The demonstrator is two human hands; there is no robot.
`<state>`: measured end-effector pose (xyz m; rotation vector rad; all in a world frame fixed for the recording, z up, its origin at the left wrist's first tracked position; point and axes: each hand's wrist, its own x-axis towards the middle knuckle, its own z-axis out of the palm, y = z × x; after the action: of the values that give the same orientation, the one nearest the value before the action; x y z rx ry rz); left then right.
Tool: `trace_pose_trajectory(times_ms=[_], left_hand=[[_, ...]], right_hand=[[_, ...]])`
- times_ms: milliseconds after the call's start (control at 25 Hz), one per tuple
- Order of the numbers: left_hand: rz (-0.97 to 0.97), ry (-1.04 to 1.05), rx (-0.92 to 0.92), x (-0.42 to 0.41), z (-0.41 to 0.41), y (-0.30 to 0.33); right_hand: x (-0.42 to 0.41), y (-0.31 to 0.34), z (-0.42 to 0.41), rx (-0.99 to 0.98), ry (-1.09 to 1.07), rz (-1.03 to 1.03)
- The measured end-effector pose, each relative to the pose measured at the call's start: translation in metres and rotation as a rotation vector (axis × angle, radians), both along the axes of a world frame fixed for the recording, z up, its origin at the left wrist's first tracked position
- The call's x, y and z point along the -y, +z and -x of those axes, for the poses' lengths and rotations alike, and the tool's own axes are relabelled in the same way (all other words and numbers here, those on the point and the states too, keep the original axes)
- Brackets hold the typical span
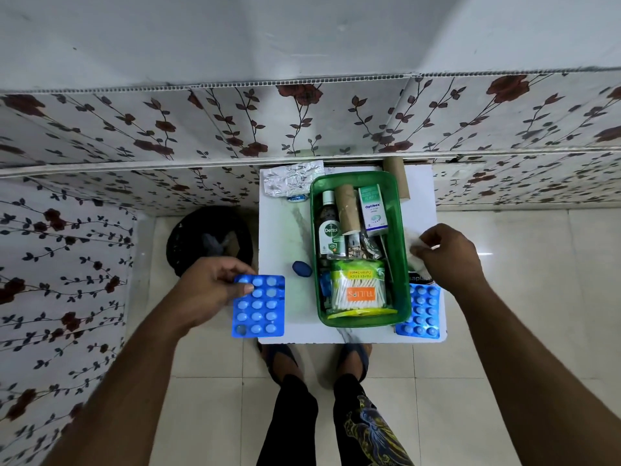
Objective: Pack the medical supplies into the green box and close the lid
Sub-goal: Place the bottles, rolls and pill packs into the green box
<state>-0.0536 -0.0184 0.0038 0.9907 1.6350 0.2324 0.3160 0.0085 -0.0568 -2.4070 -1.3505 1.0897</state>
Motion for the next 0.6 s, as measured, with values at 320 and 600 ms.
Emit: trace_pose_trajectory(times_ms=[320,600], left_hand=[[-0.314,0.016,0.023,-0.062,-0.111,0.031],[-0.373,-0.329,-0.234,-0.047,-0.173,-0.017]], right_hand=[[-0.008,0.043,-0.004,-0.192,-0.233,-0.215],[-0.011,0.047,-0.001,-0.285,-0.263,-0.247]])
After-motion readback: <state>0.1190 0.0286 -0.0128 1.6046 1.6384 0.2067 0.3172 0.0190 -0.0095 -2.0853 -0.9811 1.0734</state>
